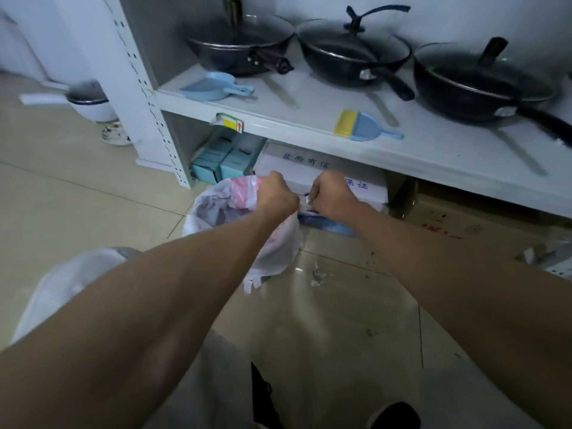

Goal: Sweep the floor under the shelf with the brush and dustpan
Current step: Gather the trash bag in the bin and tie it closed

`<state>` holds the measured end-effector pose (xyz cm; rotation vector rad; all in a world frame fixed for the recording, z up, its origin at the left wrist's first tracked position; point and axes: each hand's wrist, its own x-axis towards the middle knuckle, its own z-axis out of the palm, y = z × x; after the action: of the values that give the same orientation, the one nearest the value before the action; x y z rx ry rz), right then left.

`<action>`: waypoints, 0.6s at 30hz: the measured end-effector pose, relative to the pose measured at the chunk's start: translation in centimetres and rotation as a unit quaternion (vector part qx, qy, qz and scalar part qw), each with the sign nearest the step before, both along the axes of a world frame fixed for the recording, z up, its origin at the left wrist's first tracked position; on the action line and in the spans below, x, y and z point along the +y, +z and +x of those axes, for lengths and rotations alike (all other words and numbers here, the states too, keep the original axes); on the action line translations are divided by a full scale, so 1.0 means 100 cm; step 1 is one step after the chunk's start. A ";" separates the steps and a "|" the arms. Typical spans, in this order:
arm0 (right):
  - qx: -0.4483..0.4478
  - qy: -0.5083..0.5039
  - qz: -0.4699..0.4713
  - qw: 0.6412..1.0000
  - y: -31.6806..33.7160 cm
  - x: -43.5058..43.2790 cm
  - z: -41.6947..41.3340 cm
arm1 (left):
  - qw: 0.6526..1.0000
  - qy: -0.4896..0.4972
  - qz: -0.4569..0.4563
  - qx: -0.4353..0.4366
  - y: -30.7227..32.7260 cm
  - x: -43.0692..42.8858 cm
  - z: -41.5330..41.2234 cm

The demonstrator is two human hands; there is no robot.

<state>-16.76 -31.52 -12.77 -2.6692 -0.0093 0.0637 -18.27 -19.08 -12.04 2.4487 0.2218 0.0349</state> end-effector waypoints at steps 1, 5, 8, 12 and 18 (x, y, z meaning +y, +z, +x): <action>0.001 0.010 0.005 1.000 0.002 0.011 0.000 | 1.000 0.003 0.010 0.000 0.003 0.012 0.000; 0.000 0.051 0.015 0.999 0.001 0.053 0.002 | 0.999 0.028 0.023 -0.005 0.002 0.056 0.002; -0.002 0.066 0.022 0.998 -0.006 0.079 0.005 | 0.998 0.038 0.041 0.002 -0.007 0.082 0.001; 0.002 0.090 0.025 0.996 -0.017 0.103 0.012 | 0.998 0.038 0.038 0.018 -0.020 0.102 0.005; 0.022 0.102 0.026 0.994 -0.040 0.114 0.019 | 0.997 0.046 0.032 0.053 -0.040 0.115 0.010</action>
<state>-14.88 -20.14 -16.81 -2.6046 -0.2653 0.1852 -17.24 -7.56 -16.06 2.5045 0.3858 -0.0496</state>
